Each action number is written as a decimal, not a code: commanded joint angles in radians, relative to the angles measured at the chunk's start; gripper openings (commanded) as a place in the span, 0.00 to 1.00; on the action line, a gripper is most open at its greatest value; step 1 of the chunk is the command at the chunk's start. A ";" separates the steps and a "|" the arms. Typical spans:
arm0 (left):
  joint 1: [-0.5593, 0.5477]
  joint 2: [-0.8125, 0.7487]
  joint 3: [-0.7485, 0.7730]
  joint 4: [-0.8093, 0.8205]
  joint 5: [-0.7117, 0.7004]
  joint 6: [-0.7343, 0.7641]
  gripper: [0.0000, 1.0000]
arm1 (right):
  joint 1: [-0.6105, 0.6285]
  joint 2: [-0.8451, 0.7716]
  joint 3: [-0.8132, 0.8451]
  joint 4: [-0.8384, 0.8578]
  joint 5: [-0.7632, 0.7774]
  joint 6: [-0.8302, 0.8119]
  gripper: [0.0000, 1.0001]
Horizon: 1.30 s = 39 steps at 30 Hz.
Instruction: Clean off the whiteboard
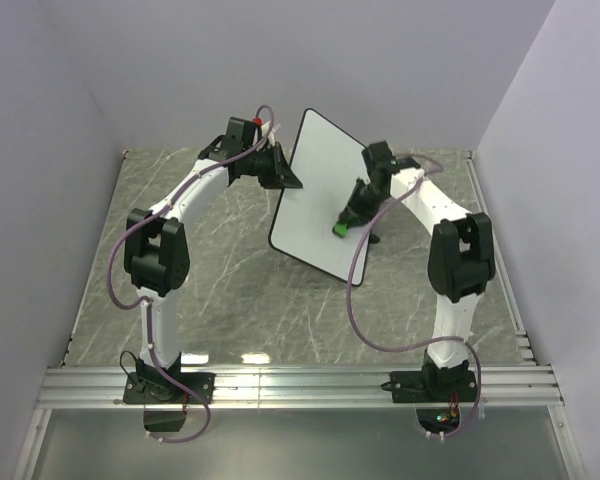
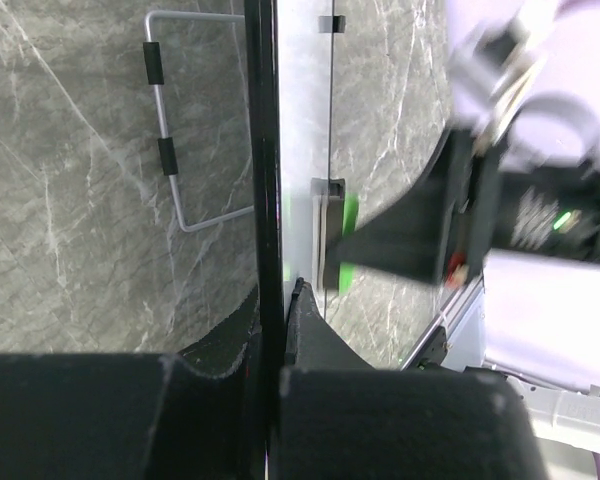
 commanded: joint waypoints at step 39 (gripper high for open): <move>-0.109 0.045 0.020 -0.215 -0.173 0.182 0.00 | 0.105 -0.013 0.056 0.128 -0.067 0.055 0.00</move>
